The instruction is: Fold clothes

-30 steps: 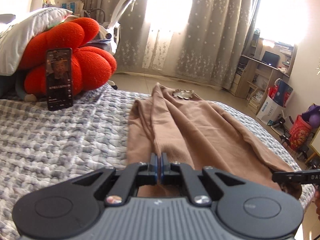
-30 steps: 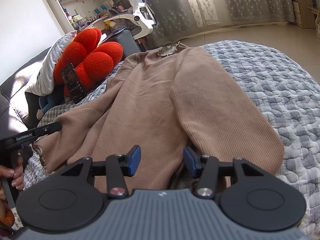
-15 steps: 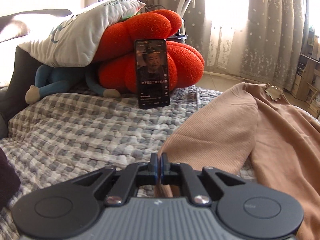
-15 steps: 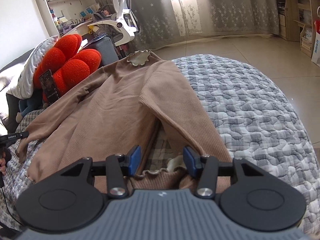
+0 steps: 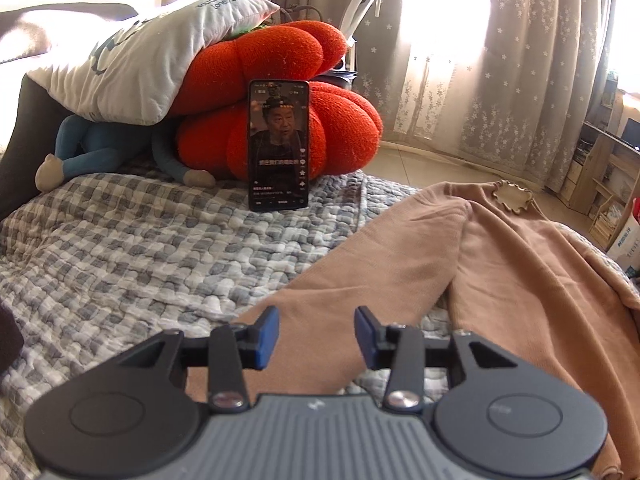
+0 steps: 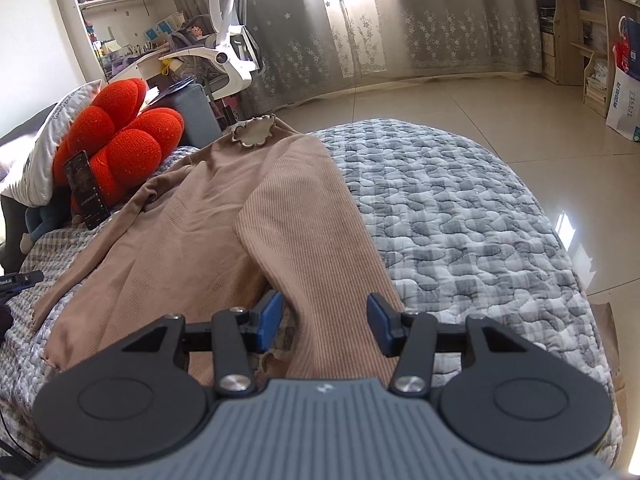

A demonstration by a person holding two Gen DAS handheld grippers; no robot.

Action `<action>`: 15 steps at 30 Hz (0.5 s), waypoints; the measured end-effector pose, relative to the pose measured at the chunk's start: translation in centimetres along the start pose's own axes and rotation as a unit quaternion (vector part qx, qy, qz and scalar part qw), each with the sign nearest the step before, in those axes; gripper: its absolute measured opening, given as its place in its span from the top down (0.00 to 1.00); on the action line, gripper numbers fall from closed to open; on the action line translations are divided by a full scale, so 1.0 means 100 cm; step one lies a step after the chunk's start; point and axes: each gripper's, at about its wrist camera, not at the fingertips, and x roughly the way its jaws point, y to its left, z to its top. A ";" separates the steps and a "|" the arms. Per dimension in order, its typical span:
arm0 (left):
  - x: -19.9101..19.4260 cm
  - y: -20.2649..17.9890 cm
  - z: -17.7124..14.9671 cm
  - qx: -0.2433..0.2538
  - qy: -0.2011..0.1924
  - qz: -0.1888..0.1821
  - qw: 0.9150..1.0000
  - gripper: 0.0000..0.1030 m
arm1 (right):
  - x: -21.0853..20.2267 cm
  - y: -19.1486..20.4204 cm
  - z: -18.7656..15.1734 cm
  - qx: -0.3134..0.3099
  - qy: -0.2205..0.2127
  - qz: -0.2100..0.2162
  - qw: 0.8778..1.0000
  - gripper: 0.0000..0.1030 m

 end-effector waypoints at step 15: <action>0.003 -0.015 -0.044 -0.093 0.114 -0.153 0.977 0.61 | -0.016 0.013 -0.013 0.048 0.039 0.101 0.993 0.50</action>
